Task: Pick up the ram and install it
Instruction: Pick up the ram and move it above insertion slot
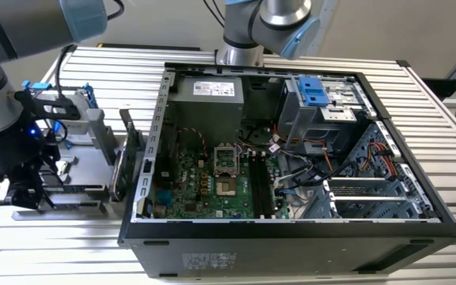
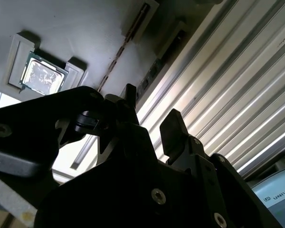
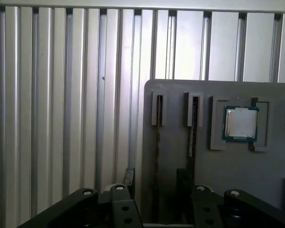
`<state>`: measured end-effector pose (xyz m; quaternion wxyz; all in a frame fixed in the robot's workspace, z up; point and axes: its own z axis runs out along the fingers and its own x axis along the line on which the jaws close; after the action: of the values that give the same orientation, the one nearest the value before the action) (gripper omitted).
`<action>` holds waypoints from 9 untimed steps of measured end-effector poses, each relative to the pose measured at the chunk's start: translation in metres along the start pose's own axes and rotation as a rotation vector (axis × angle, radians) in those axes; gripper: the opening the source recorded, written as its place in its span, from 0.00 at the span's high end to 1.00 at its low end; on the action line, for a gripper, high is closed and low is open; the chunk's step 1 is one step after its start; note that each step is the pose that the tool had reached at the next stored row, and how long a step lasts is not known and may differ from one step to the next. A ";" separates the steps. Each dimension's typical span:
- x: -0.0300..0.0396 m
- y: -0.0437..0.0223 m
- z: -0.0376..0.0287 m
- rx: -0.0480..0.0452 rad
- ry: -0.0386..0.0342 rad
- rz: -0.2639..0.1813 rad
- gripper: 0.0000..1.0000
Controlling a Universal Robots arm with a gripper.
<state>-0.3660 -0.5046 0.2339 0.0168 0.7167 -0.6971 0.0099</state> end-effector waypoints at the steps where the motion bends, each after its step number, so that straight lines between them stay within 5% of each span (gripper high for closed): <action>1: 0.0000 0.0000 0.0010 0.0000 0.0004 0.000 0.00; 9: -0.0003 -0.0001 0.0084 0.0001 0.0009 0.000 0.00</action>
<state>-0.3659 -0.5046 0.2256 0.0170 0.7168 -0.6970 0.0103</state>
